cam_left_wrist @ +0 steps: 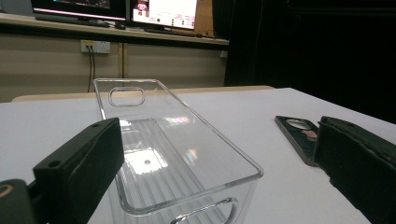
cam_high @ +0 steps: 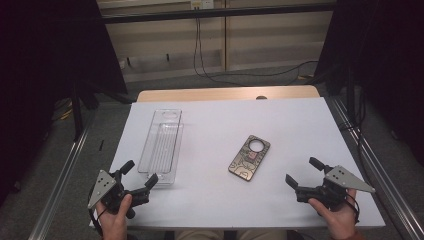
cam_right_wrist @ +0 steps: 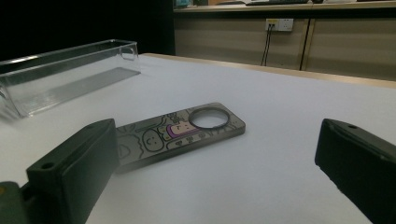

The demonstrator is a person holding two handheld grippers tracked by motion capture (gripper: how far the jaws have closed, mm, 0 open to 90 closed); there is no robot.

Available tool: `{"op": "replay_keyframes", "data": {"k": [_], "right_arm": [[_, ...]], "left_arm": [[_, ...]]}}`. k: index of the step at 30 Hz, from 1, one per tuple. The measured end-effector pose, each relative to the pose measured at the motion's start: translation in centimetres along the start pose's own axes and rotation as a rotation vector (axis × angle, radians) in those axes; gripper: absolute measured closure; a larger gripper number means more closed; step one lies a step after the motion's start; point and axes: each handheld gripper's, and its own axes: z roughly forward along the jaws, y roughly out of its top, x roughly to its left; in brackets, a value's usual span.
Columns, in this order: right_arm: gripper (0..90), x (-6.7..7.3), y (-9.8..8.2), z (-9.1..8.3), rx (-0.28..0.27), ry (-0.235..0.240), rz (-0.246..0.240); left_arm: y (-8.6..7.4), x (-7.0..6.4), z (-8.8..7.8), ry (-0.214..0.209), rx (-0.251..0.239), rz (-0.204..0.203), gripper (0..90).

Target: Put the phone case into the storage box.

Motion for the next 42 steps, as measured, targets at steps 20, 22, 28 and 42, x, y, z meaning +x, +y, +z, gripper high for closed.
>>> {"op": "replay_keyframes", "data": {"k": [20,22,28,42], "right_arm": [[0.4,1.1,0.7,2.2,-0.023,0.084,-0.030],[0.4,1.2,0.8,2.4,-0.026,0.081,-0.042],[0.7,1.5,1.2,3.4,-0.032,0.095,-0.069],[1.2,2.4,2.2,5.5,-0.022,0.141,-0.110]], "left_arm": [[-0.1,0.0,0.3,-0.005,0.005,0.001,1.9],[-0.1,0.0,0.3,-0.013,0.005,0.003,1.9],[-0.1,0.0,0.3,-0.005,0.004,0.003,1.9],[-0.1,-0.1,0.3,-0.019,0.007,0.003,1.9]]}}
